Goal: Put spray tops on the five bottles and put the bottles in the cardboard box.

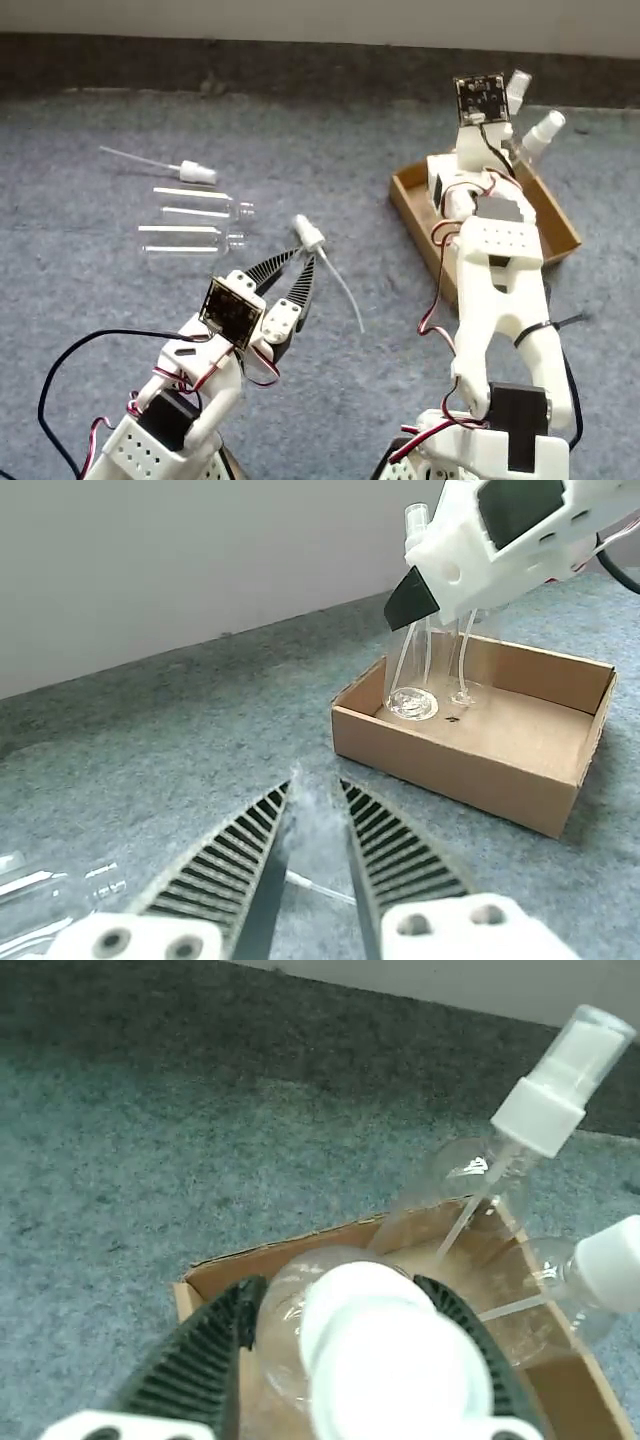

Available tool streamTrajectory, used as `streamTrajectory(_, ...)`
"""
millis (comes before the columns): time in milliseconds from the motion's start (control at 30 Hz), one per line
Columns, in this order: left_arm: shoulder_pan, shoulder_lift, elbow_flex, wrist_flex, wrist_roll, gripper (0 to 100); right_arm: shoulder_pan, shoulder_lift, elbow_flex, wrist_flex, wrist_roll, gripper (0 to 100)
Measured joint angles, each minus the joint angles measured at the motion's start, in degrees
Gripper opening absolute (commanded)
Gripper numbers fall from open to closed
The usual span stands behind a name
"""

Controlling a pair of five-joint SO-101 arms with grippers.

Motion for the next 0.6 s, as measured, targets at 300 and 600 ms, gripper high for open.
streamTrajectory(300,0.0,0.0,0.0,0.0,0.0,0,-1.49,0.0,0.35,0.0,-0.53,8.4)
streamTrajectory(600,0.0,0.0,0.0,0.0,0.0,0,-1.76,5.36,2.81,-0.26,-0.62,8.8)
